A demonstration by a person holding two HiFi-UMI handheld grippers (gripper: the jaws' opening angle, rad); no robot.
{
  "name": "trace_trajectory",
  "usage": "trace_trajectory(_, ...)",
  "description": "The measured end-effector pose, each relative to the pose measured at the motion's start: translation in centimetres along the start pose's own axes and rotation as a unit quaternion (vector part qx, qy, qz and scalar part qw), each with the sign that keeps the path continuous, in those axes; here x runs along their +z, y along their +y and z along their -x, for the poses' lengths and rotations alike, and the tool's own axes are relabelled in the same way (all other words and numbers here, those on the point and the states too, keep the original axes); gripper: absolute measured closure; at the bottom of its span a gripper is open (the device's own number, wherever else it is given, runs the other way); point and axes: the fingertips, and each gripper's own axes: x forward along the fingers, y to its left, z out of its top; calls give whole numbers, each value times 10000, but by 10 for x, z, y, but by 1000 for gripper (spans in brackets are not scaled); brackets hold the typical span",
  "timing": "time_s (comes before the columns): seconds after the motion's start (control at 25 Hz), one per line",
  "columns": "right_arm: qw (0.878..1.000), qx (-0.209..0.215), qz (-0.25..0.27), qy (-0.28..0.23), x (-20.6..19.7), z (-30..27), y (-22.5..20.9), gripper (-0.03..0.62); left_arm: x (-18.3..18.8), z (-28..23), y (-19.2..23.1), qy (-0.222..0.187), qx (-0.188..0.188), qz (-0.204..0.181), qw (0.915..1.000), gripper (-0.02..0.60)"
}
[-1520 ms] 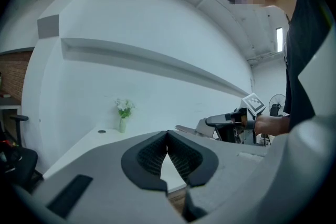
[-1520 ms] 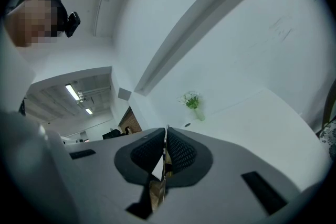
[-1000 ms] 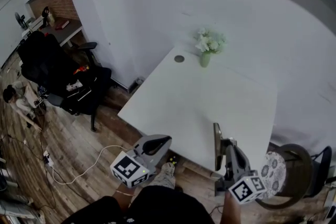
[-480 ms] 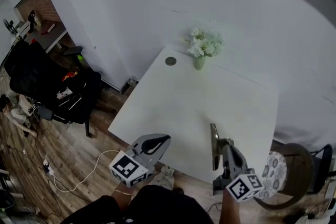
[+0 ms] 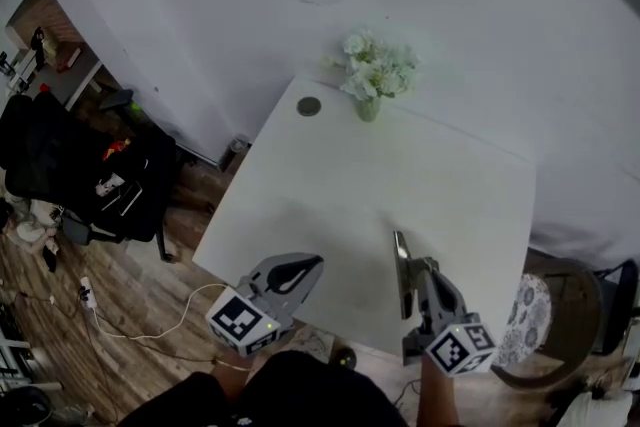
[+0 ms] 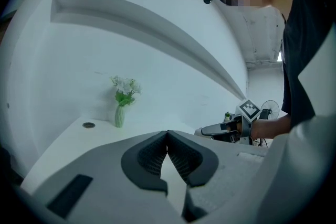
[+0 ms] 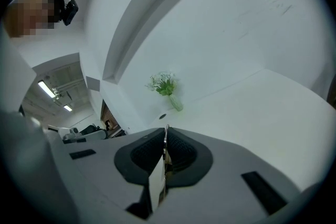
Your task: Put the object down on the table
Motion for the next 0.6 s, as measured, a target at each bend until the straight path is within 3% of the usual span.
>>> trace_trajectory(0.2,9997,-160,-74,179,-14,-15,-17,582,-8,-12,9,160,-18,279,9995,583)
trace_trajectory(0.6,9984,-300,-203,441,-35,-35,-35,580,-17,-22,26,229,-25,344,9991,583)
